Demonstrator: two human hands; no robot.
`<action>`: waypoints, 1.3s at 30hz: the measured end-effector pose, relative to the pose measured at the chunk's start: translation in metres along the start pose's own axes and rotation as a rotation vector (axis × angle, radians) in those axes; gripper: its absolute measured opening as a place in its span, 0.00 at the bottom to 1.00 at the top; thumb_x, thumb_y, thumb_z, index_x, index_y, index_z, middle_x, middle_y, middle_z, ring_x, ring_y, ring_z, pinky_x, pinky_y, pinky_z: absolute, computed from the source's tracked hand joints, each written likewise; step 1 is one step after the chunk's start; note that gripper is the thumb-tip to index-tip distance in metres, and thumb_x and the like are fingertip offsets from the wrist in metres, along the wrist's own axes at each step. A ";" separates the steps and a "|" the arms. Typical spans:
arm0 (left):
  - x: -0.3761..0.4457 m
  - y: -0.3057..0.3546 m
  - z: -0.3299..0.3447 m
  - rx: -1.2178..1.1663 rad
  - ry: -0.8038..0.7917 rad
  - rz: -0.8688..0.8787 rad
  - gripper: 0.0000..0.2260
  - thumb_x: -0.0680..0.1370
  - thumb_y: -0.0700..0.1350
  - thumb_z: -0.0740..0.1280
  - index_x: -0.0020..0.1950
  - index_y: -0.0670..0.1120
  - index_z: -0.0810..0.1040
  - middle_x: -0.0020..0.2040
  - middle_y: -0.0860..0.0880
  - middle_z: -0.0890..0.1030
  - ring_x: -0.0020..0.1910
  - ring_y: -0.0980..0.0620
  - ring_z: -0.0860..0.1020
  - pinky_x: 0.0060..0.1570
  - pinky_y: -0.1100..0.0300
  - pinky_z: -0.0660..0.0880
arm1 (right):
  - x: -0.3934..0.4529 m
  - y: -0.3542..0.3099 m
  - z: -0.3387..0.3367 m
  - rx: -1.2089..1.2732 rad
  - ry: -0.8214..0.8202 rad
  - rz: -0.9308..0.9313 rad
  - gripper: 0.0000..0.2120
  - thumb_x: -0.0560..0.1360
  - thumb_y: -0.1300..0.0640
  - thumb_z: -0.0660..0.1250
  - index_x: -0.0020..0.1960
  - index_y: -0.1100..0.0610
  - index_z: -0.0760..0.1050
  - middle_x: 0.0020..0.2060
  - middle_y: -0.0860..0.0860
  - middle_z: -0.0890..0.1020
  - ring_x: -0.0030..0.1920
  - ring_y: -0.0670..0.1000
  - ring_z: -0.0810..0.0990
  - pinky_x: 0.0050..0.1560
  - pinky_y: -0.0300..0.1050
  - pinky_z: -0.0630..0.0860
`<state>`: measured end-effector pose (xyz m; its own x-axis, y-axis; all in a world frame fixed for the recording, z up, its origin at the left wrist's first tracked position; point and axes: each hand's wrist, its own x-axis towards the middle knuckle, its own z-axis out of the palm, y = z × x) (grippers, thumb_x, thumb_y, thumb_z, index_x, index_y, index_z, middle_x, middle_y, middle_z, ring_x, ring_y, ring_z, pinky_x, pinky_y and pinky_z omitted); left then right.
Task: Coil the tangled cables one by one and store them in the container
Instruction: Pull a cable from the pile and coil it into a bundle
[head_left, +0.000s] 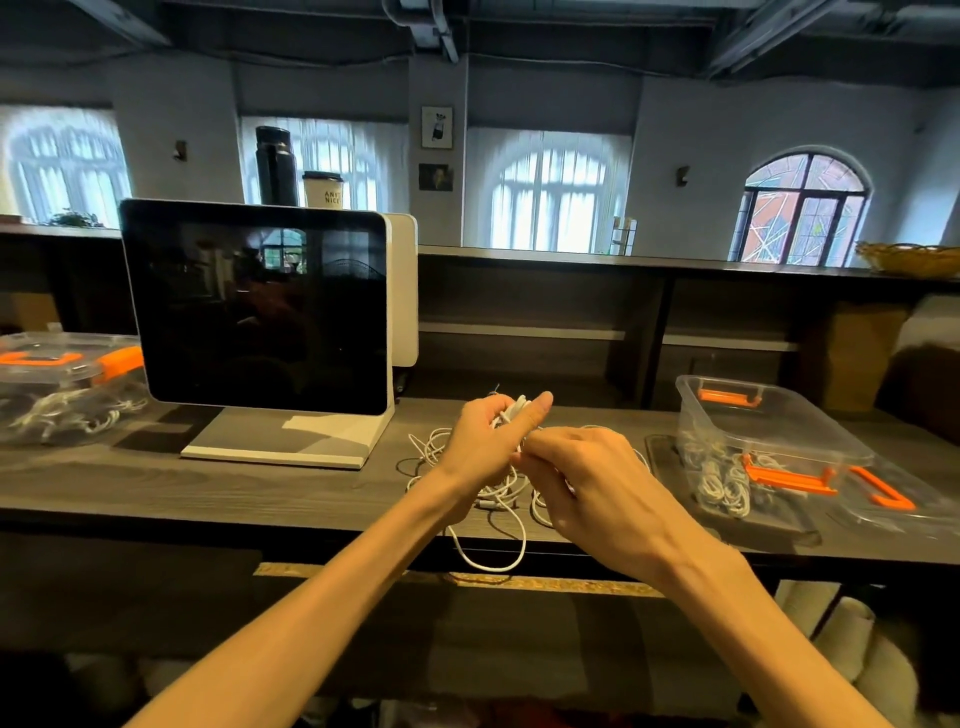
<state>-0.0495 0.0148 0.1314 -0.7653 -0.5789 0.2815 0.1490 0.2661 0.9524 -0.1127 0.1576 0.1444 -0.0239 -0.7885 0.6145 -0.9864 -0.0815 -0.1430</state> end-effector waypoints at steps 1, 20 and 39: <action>-0.001 0.001 0.000 0.002 -0.035 -0.024 0.22 0.77 0.61 0.70 0.45 0.41 0.77 0.37 0.43 0.74 0.34 0.49 0.72 0.30 0.60 0.68 | -0.001 0.000 -0.002 0.024 0.003 0.008 0.09 0.84 0.55 0.62 0.51 0.54 0.80 0.41 0.44 0.81 0.39 0.44 0.76 0.40 0.43 0.75; -0.031 0.028 -0.002 -0.218 -0.626 -0.107 0.07 0.79 0.47 0.70 0.50 0.46 0.75 0.30 0.53 0.69 0.24 0.59 0.62 0.24 0.66 0.59 | 0.014 0.033 -0.022 0.465 0.138 0.420 0.12 0.74 0.44 0.74 0.41 0.52 0.86 0.36 0.48 0.85 0.42 0.47 0.84 0.43 0.41 0.79; -0.023 0.026 0.003 -0.651 -0.363 -0.399 0.20 0.78 0.59 0.66 0.40 0.43 0.72 0.28 0.51 0.65 0.20 0.58 0.60 0.21 0.70 0.54 | -0.020 0.011 -0.014 0.102 0.496 0.128 0.08 0.73 0.50 0.76 0.46 0.54 0.87 0.38 0.45 0.82 0.37 0.44 0.81 0.36 0.31 0.75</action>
<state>-0.0302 0.0377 0.1494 -0.9742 -0.2222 -0.0398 0.0706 -0.4676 0.8811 -0.1252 0.1815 0.1412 -0.2418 -0.4145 0.8774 -0.9501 -0.0824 -0.3007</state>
